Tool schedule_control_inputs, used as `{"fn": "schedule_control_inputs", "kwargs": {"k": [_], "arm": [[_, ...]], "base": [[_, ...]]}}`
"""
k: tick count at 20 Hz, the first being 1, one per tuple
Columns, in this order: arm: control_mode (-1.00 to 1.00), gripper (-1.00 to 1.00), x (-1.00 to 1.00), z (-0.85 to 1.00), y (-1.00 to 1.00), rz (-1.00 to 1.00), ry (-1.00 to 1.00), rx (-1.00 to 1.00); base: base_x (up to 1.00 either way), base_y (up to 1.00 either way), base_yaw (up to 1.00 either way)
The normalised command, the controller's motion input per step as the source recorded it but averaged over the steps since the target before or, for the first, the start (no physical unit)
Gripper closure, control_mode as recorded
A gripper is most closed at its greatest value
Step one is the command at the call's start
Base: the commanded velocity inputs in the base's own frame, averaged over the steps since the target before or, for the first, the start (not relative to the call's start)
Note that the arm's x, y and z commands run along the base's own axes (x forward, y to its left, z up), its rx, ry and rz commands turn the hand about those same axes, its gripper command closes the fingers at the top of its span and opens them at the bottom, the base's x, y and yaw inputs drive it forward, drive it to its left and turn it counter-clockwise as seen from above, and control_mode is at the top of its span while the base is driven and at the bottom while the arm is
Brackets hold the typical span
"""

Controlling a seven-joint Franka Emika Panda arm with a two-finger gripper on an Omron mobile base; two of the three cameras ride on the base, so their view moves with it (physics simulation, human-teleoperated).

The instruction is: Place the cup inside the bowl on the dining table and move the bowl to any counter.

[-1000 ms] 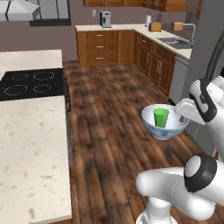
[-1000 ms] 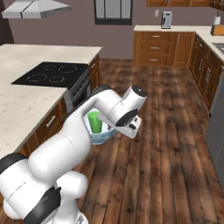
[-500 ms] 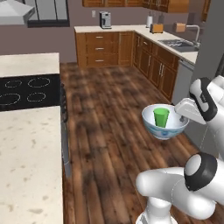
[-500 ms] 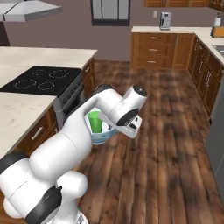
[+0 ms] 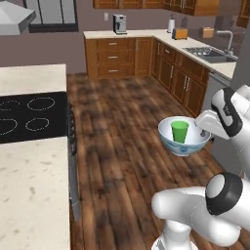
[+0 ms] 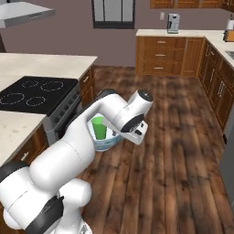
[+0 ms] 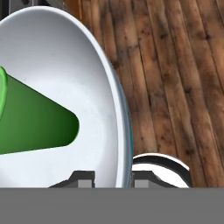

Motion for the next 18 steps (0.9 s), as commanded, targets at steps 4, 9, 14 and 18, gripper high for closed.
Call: {"fn": "schedule_control_inputs", "kwargs": {"k": [4,9,14,18], "arm": [[1.00,1.00,0.00,0.00,0.00,0.00,0.00,0.00],[1.00,1.00,0.00,0.00,0.00,0.00,0.00,0.00],[1.00,1.00,0.00,0.00,0.00,0.00,0.00,0.00],[1.00,1.00,0.00,0.00,0.00,0.00,0.00,0.00]], "base": [[0.83,-0.14,0.00],[0.79,-0.13,0.00],[0.82,-0.12,0.00],[0.85,-0.15,0.00]]}}
